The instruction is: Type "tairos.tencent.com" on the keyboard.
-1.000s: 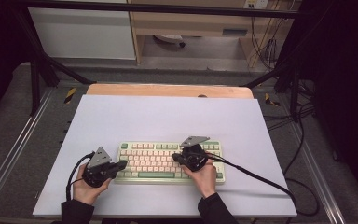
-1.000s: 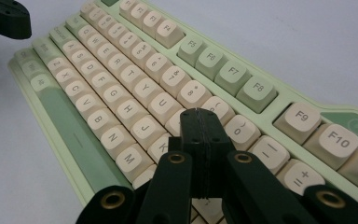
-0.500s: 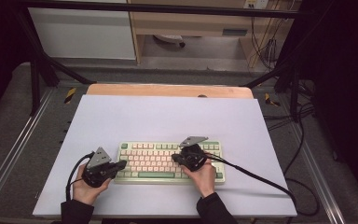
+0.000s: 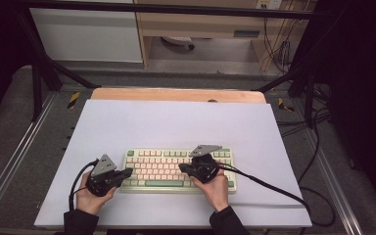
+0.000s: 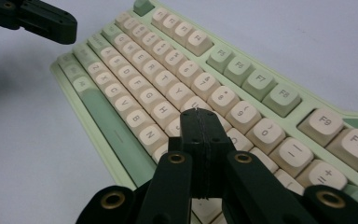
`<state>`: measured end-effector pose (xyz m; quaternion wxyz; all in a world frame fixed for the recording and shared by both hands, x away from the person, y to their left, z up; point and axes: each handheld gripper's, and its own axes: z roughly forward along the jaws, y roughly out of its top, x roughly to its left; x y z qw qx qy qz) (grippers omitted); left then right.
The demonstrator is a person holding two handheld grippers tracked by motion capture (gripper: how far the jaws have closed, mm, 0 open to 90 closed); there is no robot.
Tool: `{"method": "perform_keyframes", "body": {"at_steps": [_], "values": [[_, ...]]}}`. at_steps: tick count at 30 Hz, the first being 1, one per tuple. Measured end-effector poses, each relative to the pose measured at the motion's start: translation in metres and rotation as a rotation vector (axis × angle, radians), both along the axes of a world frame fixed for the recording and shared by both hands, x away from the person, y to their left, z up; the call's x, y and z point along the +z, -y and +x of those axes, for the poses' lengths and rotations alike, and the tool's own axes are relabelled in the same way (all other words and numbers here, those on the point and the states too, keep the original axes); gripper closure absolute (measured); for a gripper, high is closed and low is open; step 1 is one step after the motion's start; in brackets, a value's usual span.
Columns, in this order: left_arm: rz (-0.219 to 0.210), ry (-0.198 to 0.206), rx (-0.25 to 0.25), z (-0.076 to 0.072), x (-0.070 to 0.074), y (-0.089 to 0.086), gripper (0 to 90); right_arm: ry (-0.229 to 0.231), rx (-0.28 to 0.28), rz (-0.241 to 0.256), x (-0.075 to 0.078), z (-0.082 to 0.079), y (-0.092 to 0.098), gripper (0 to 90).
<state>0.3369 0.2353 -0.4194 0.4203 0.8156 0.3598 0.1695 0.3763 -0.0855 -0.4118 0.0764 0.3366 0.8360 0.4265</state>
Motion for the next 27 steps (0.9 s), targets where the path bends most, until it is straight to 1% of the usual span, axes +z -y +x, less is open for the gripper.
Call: {"method": "perform_keyframes", "body": {"at_steps": [8,14,22,23,27], "values": [[0.000,0.000,0.001,0.000,0.000,0.000,89.8,-0.008,0.030,-0.001,-0.003,-0.005,-0.007,90.0],[0.000,0.000,0.000,0.000,0.000,0.000,89.7,-0.020,0.033,-0.001,-0.007,-0.006,-0.010,90.0],[0.000,0.000,-0.001,0.000,0.000,0.000,89.7,-0.025,0.045,0.000,-0.014,-0.008,-0.013,90.0],[0.000,0.000,0.000,0.000,0.000,0.000,89.7,-0.032,0.044,-0.002,-0.014,-0.008,-0.013,90.0],[0.001,0.000,0.000,0.000,0.000,0.000,89.8,-0.030,0.049,-0.006,-0.017,-0.009,-0.014,90.0]]}}
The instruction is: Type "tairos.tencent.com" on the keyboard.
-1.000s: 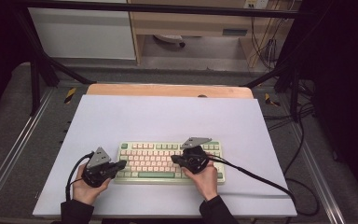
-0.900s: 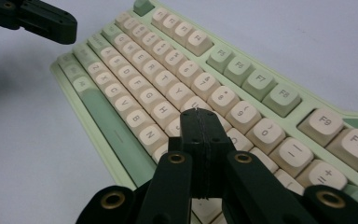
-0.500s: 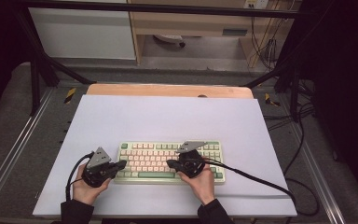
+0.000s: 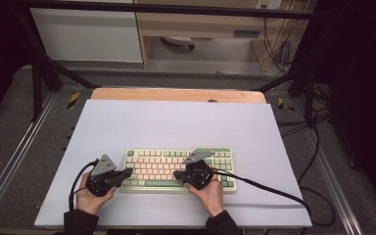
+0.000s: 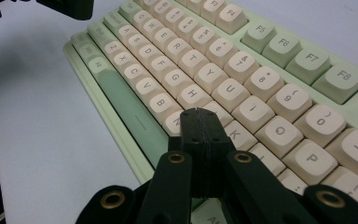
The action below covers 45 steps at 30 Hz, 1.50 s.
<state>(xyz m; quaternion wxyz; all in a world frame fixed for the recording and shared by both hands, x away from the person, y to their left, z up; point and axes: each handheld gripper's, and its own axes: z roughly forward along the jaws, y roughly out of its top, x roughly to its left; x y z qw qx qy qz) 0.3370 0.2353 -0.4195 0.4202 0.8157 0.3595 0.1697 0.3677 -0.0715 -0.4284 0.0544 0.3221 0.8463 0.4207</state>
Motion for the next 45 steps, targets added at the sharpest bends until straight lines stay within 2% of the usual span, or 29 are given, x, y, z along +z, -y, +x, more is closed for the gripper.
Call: {"method": "perform_keyframes", "body": {"at_steps": [16,20,25,31,36,41,45], "values": [[-0.002,0.001,-0.001,0.000,0.000,0.000,89.7,0.004,0.001,-0.016,-0.004,0.000,-0.001,90.0],[-0.002,0.001,-0.004,-0.001,0.001,0.000,89.7,0.016,-0.001,-0.007,0.002,-0.002,0.001,90.0],[-0.007,0.005,-0.004,-0.001,0.003,-0.001,89.5,0.038,-0.010,-0.022,0.011,-0.001,0.009,90.0],[-0.024,0.006,-0.017,-0.002,0.007,-0.004,86.3,0.054,-0.037,-0.017,0.022,-0.001,0.028,87.8],[-0.019,-0.001,-0.021,-0.002,0.010,-0.009,73.8,0.067,-0.073,0.000,0.029,-0.001,0.053,77.8],[-0.010,0.001,-0.001,0.001,0.010,-0.015,56.5,0.086,-0.148,0.007,0.032,-0.003,0.085,58.3],[-0.002,0.012,0.019,0.002,0.009,-0.021,43.7,0.106,-0.199,0.014,0.030,-0.006,0.110,37.7]]}}
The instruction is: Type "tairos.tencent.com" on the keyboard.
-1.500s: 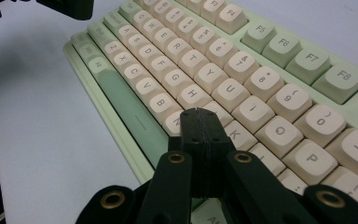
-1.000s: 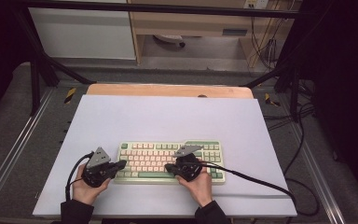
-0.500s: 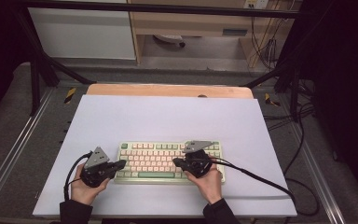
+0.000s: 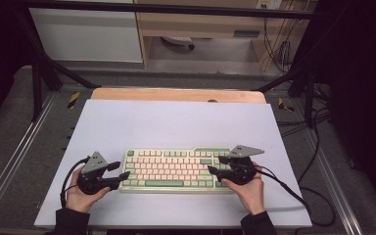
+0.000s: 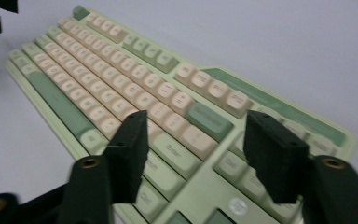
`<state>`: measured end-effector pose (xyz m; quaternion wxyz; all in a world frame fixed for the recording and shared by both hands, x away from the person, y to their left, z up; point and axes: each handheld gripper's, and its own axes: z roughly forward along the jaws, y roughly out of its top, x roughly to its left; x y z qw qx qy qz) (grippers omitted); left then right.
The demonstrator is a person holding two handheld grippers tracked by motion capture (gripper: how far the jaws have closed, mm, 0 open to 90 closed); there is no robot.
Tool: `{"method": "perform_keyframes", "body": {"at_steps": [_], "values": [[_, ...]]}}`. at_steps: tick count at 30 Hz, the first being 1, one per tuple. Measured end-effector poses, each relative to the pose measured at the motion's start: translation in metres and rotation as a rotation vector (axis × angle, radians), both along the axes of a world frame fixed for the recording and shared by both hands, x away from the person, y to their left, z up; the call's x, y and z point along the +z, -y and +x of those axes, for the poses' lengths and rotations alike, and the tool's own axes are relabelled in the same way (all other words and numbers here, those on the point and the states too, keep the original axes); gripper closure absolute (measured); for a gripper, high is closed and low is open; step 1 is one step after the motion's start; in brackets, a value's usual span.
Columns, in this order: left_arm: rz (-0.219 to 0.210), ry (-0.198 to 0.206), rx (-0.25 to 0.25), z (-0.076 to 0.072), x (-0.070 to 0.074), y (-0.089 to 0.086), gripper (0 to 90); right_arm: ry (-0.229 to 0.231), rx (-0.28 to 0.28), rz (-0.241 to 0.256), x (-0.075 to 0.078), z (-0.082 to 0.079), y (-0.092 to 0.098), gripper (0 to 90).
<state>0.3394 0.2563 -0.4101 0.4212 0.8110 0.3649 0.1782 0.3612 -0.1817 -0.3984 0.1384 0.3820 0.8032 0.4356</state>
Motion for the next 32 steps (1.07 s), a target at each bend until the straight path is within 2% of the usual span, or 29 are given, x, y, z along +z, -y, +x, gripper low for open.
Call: {"method": "perform_keyframes", "body": {"at_steps": [3,7,11,14,17,20,22,24,26,30,32], "values": [[-0.006,-0.006,0.007,0.002,-0.002,-0.003,32.3,-0.010,-0.028,0.015,-0.004,-0.002,0.017,27.2],[0.001,-0.017,0.000,0.002,-0.007,-0.006,21.7,-0.020,-0.038,0.025,-0.012,-0.005,0.038,14.7],[0.005,-0.039,-0.010,0.001,-0.013,-0.008,12.2,-0.030,-0.039,0.024,-0.021,-0.010,0.055,6.6],[0.020,-0.047,-0.016,0.001,-0.017,-0.009,9.4,-0.058,-0.035,0.017,-0.029,-0.013,0.064,3.1],[0.022,-0.050,-0.014,0.000,-0.019,-0.010,8.1,-0.045,-0.044,0.010,-0.036,-0.019,0.072,2.8],[0.021,-0.048,-0.013,-0.001,-0.021,-0.012,7.6,-0.074,-0.038,0.000,-0.040,-0.022,0.077,1.0],[0.019,-0.049,-0.013,-0.002,-0.022,-0.014,7.6,-0.074,-0.037,0.015,-0.044,-0.024,0.080,0.7],[0.019,-0.050,-0.012,-0.003,-0.023,-0.014,7.6,-0.095,-0.039,0.007,-0.046,-0.026,0.081,0.4],[0.019,-0.051,-0.010,-0.003,-0.024,-0.014,7.6,-0.087,-0.033,0.005,-0.046,-0.027,0.083,0.5],[0.020,-0.049,-0.012,-0.003,-0.025,-0.014,7.7,-0.088,-0.023,0.034,-0.046,-0.027,0.082,0.5],[0.019,-0.054,-0.013,-0.003,-0.025,-0.014,7.8,-0.092,-0.020,0.023,-0.047,-0.026,0.082,0.5]]}}
